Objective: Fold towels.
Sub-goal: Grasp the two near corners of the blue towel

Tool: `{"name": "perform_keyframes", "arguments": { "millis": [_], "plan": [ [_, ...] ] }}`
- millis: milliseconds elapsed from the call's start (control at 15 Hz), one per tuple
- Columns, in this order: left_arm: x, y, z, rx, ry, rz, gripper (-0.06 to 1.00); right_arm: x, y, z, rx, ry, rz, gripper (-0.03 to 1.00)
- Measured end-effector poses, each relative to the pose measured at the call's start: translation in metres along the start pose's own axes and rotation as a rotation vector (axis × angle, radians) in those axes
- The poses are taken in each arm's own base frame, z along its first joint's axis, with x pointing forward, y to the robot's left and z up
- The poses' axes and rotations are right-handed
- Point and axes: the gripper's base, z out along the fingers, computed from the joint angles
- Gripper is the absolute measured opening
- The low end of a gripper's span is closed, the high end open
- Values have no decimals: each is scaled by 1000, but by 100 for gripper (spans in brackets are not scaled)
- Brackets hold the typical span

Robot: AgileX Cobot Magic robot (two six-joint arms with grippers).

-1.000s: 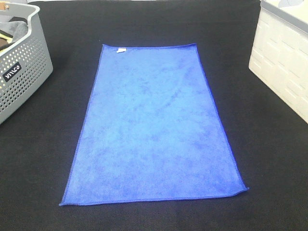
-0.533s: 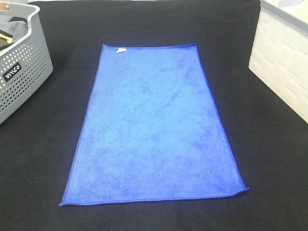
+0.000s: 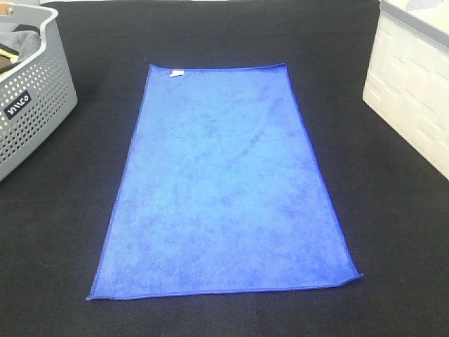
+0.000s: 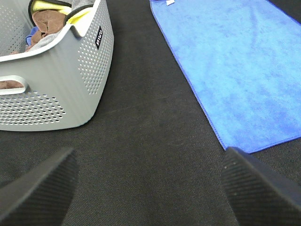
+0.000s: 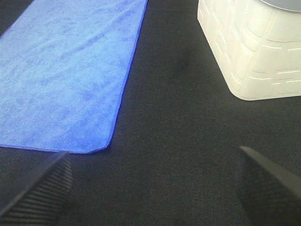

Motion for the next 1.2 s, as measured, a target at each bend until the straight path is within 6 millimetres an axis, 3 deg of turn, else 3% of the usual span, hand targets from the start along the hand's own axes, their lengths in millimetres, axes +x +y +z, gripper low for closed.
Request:
{"name": "perform_keyframes", "arguments": {
  "millis": [1200],
  "plan": [
    [-2,0,-1,-4,-14,-21,80,0,0,1,0,4,0,87]
  ]
}}
